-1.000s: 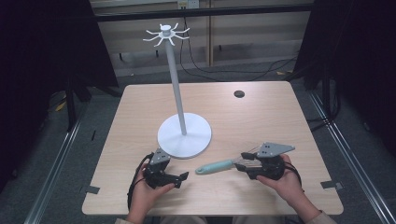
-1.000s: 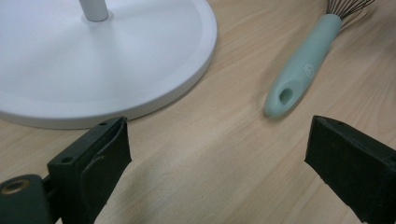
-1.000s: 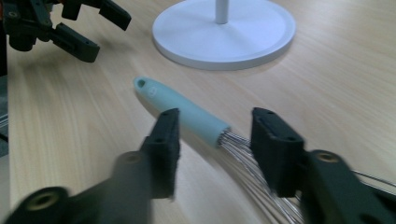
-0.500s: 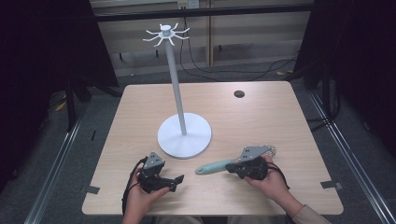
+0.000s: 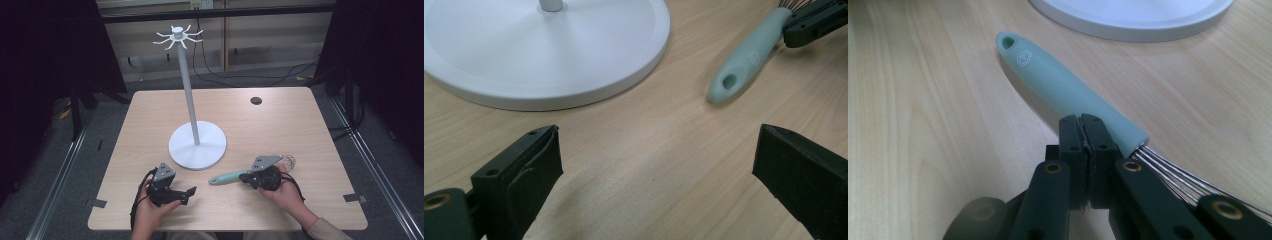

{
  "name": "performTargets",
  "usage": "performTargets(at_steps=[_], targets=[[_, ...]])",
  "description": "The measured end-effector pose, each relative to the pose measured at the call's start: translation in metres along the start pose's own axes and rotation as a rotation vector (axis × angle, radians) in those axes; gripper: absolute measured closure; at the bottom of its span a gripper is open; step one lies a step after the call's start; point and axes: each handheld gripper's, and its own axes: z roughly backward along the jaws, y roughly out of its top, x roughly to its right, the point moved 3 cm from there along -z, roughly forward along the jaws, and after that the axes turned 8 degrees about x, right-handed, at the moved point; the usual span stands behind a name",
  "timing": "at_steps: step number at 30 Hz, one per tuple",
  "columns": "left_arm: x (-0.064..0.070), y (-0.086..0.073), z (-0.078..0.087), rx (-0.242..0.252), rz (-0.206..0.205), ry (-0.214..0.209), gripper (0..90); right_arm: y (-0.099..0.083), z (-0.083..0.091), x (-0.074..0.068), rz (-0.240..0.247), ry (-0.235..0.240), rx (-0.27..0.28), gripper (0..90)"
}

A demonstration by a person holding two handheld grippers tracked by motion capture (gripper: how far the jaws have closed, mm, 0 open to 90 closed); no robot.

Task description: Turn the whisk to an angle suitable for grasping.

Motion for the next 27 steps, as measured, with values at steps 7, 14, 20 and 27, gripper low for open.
performTargets(at_steps=[7,14,20,27], targets=[[-0.001,0.002,0.0,0.009,0.0,0.002,5.5,0.004,-0.008,0.001,-0.018,-0.026,-0.001,88.1],[-0.002,0.002,0.001,0.011,0.0,0.009,5.7,0.01,-0.016,0.003,-0.023,-0.031,0.001,87.7],[-0.003,0.002,0.001,0.023,0.009,0.006,5.8,0.013,-0.02,0.005,-0.023,-0.048,-0.004,87.7],[-0.002,0.003,0.001,0.019,-0.001,0.011,5.9,0.012,-0.022,0.01,-0.029,-0.071,-0.007,87.8]])
